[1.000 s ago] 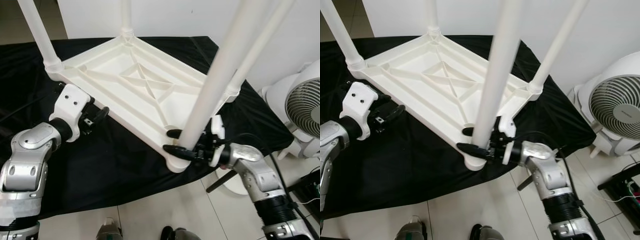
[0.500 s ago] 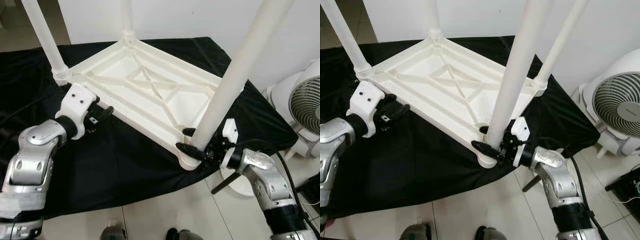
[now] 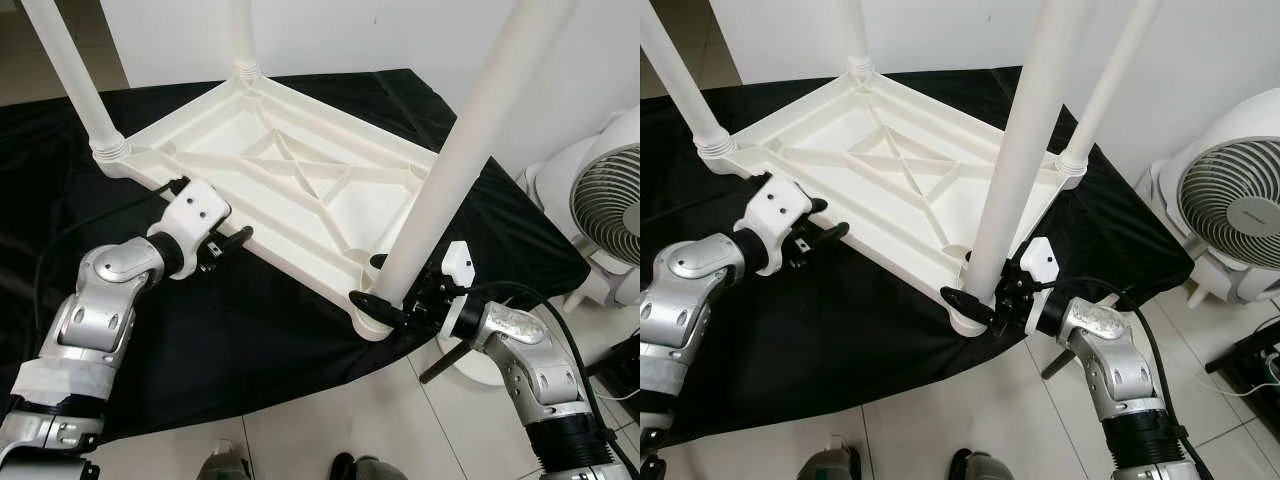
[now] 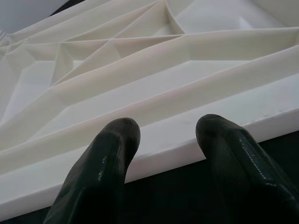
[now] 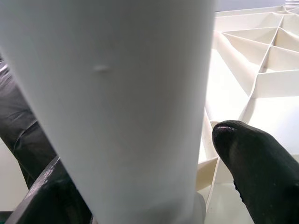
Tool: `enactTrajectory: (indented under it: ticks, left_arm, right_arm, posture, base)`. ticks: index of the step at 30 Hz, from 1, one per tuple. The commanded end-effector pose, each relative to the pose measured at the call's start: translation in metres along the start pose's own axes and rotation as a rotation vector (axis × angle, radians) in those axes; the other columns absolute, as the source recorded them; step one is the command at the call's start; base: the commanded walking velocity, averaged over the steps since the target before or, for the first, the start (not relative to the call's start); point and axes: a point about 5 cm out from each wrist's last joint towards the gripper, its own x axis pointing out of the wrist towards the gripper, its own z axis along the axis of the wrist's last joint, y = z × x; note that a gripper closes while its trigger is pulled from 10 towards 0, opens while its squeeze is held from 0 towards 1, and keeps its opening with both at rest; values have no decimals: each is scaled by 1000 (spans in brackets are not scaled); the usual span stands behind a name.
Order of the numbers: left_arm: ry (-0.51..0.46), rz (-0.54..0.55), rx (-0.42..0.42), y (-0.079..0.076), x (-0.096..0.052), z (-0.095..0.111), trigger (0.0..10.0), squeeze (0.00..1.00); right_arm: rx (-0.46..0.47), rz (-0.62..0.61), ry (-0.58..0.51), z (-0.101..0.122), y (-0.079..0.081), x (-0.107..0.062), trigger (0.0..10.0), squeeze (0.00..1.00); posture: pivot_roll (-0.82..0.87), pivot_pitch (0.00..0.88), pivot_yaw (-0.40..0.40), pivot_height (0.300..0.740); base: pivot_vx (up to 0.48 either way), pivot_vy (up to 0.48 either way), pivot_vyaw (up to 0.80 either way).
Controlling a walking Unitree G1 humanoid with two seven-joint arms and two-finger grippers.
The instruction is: Building children table
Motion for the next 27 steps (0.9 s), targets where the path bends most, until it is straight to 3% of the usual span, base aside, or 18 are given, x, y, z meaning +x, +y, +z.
enactTrajectory:
  ticks: [1,7,17,27]
  left_arm:
    - [4,-131,82,-8,7,-1,10000,0]
    - [26,-254,165,-11,22,-3,10000,0]
    - [50,-304,238,-8,36,-4,10000,0]
    - [126,-450,316,-13,44,-21,10000,0]
  right_arm:
    - [-6,2,22,-3,2,-4,10000,0]
    - [-7,0,37,-3,4,-9,10000,0]
    - [1,-75,-2,-2,6,-12,10000,0]
    - [2,-101,-108,3,34,-4,10000,0]
  posture:
    - [110,147,-14,740]
    - [89,153,-4,740]
    - [80,158,-4,740]
    - [61,161,9,740]
  base:
    - [0,0,0]
    - [0,0,0]
    - [0,0,0]
    - [0,0,0]
